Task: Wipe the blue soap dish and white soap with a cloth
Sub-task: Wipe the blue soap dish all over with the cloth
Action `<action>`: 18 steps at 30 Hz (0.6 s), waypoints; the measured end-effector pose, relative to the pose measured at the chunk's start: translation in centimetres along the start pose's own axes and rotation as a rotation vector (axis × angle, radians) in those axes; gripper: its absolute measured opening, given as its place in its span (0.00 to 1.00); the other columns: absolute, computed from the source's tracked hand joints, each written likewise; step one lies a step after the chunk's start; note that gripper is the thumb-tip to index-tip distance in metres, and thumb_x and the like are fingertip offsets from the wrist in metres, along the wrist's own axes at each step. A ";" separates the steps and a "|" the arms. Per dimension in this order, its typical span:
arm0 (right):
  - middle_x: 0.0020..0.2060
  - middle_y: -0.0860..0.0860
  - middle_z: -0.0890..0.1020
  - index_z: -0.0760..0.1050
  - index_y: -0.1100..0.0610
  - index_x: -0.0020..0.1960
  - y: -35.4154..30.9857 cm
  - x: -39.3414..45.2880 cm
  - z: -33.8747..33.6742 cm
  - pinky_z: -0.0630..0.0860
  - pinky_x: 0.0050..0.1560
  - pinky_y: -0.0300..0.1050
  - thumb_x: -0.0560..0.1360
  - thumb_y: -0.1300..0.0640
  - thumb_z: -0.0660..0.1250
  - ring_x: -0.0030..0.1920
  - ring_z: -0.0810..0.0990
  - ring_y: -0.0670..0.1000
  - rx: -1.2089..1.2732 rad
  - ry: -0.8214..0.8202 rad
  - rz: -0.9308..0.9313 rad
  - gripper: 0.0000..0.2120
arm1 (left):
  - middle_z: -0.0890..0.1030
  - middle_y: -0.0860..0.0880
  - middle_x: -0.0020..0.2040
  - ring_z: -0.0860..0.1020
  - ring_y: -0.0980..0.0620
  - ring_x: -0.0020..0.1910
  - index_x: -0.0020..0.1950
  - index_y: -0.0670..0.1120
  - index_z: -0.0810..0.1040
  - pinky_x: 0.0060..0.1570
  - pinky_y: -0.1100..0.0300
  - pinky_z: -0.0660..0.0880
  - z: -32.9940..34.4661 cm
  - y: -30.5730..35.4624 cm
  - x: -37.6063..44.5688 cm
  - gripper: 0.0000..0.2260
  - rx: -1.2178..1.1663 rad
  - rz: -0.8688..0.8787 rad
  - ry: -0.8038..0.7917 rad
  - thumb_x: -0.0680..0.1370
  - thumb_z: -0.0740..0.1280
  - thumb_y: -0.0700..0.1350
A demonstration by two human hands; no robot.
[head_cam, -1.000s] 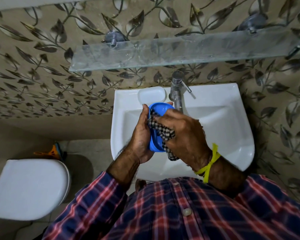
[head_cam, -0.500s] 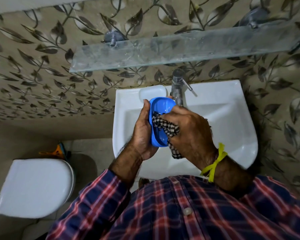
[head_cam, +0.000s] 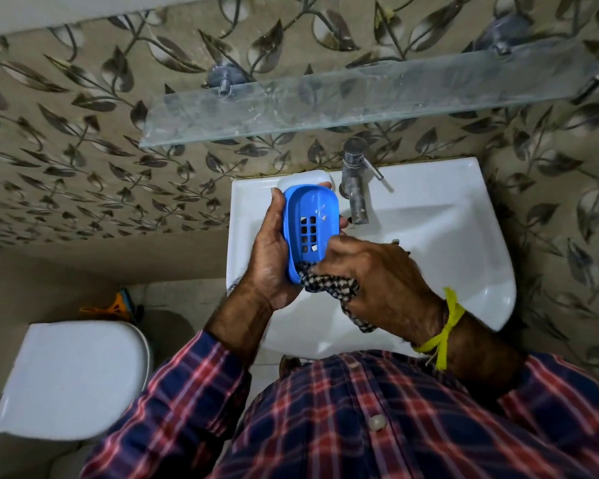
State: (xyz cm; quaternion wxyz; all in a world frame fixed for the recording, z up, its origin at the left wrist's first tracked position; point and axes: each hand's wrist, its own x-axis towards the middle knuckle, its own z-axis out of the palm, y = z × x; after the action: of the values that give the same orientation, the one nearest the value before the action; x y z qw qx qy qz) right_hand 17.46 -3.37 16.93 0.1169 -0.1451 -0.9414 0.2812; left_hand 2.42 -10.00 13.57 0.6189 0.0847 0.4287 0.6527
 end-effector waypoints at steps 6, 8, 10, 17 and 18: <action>0.42 0.51 0.79 0.84 0.51 0.53 0.0 0.1 -0.3 0.77 0.30 0.50 0.63 0.69 0.74 0.36 0.81 0.57 -0.098 -0.040 -0.010 0.22 | 0.82 0.39 0.55 0.82 0.46 0.49 0.73 0.50 0.74 0.55 0.51 0.79 -0.1 0.0 0.0 0.34 0.031 -0.006 -0.029 0.79 0.50 0.71; 0.42 0.51 0.79 0.84 0.50 0.50 0.1 -0.1 -0.5 0.75 0.28 0.47 0.62 0.68 0.74 0.34 0.80 0.57 -0.198 -0.064 -0.033 0.20 | 0.82 0.40 0.55 0.82 0.46 0.50 0.72 0.50 0.75 0.55 0.50 0.79 -0.1 -0.1 -0.2 0.34 0.040 0.000 -0.020 0.79 0.50 0.70; 0.42 0.51 0.79 0.84 0.49 0.48 0.4 -0.1 -0.7 0.74 0.29 0.46 0.63 0.67 0.75 0.33 0.81 0.57 -0.254 -0.018 -0.005 0.18 | 0.81 0.41 0.56 0.82 0.46 0.51 0.70 0.51 0.77 0.52 0.52 0.80 0.1 -0.2 -0.1 0.33 0.037 0.005 0.008 0.79 0.50 0.71; 0.50 0.51 0.82 0.83 0.48 0.53 -0.6 -0.4 0.9 0.79 0.34 0.50 0.67 0.64 0.74 0.38 0.83 0.58 -0.202 0.024 0.055 0.18 | 0.81 0.39 0.54 0.82 0.45 0.49 0.70 0.49 0.77 0.52 0.51 0.80 -0.3 0.5 0.1 0.35 0.025 0.046 0.022 0.78 0.50 0.72; 0.52 0.50 0.82 0.83 0.48 0.54 -0.6 -0.4 0.8 0.80 0.35 0.51 0.68 0.64 0.74 0.39 0.83 0.59 -0.213 0.029 0.071 0.18 | 0.82 0.40 0.54 0.82 0.45 0.48 0.69 0.49 0.78 0.51 0.51 0.80 -0.2 0.3 0.1 0.35 0.024 0.048 0.032 0.78 0.50 0.72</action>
State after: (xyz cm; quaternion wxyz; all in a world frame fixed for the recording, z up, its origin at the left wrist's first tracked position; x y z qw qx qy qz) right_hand 17.50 -4.39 16.59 0.1043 -0.1938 -0.9585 0.1812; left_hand 2.00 -9.98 13.61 0.5952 0.0922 0.4442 0.6633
